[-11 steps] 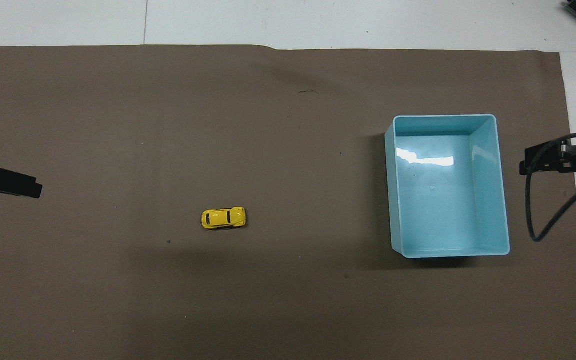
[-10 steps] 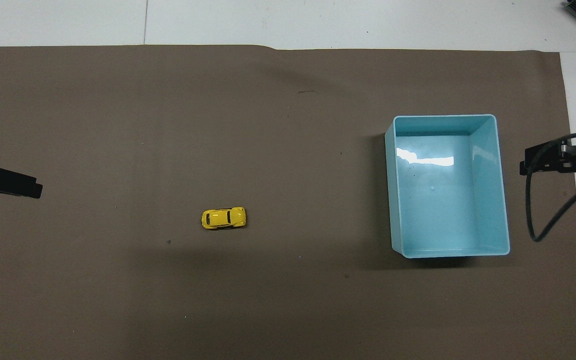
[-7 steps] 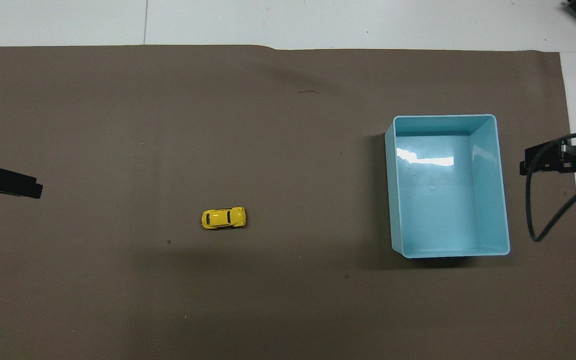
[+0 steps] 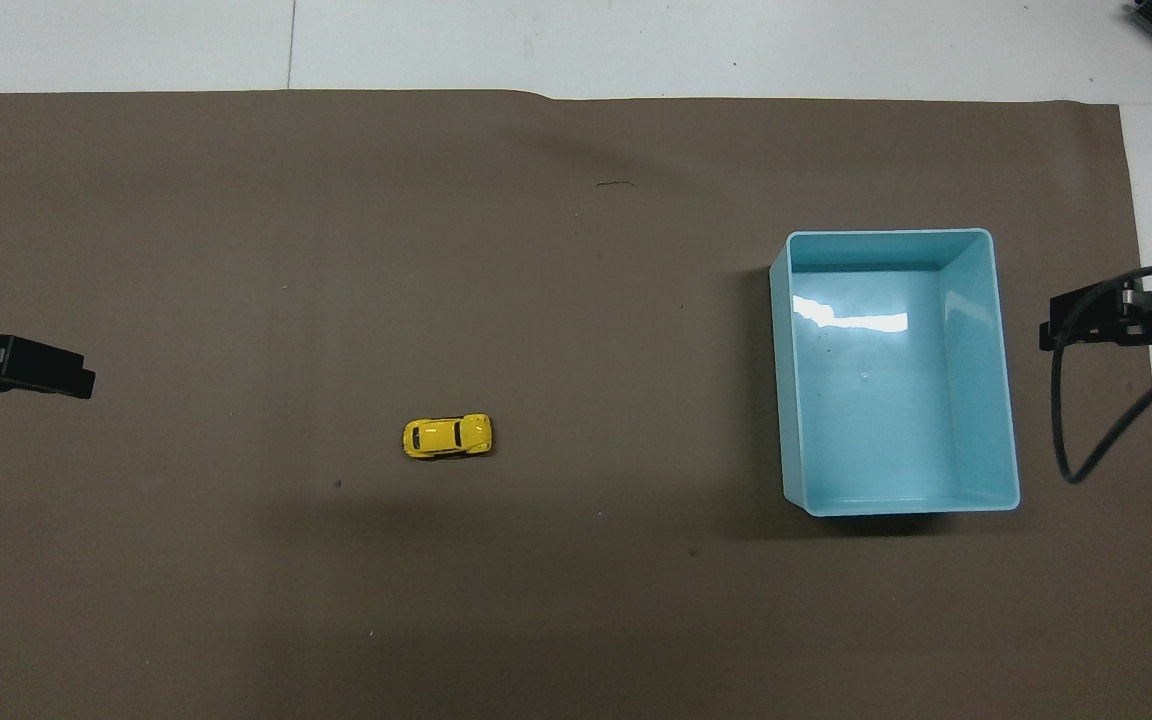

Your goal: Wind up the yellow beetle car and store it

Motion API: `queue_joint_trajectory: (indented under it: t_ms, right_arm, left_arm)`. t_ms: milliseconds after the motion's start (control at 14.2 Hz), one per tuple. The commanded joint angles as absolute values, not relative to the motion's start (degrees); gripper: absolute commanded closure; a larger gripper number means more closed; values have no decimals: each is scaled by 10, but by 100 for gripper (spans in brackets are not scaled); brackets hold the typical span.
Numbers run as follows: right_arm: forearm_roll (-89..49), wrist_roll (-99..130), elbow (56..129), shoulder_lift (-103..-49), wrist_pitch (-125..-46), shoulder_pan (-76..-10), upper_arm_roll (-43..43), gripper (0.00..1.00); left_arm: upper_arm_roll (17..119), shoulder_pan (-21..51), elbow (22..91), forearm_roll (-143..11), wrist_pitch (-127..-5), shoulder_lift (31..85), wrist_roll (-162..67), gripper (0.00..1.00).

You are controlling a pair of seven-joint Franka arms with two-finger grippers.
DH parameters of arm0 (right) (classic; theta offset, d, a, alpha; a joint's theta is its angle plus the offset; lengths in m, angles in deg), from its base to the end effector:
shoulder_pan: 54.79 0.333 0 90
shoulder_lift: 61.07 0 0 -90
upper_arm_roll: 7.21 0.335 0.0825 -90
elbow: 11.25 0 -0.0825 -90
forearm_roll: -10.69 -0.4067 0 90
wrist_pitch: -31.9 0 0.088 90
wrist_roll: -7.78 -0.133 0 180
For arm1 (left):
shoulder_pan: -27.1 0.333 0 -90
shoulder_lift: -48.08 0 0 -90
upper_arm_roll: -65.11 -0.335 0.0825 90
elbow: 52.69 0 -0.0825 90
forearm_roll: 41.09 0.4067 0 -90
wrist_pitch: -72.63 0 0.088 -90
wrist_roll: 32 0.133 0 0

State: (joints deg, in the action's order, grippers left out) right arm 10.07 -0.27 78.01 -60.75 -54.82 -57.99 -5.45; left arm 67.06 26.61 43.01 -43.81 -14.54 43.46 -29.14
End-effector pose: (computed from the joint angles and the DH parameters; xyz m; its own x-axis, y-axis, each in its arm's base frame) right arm 0.5684 -0.0127 0.6222 0.9856 -0.1642 -0.0398 -0.1646 -0.9864 -0.0051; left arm 0.5414 -0.0303 0.6098 0.9934 -0.0943 -0.0659 -0.0912 -0.9947 0.0481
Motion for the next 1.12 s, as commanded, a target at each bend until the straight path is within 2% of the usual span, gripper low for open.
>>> queue_joint_trajectory:
  t_ms: [0, 351, 1053]
  right_arm:
    - [97, 15, 787, -598, -549, -586, -50, 0]
    - [97, 15, 787, -598, -549, -586, -50, 0]
    - [97, 15, 787, -598, -549, -586, -50, 0]
  left_arm:
    - [672, 248, 449, -430, -161, 428, -379, 0]
    - [672, 212, 463, -438, -181, 435, -631, 0]
    - [673, 194, 509, -462, -243, 437, -1128, 0]
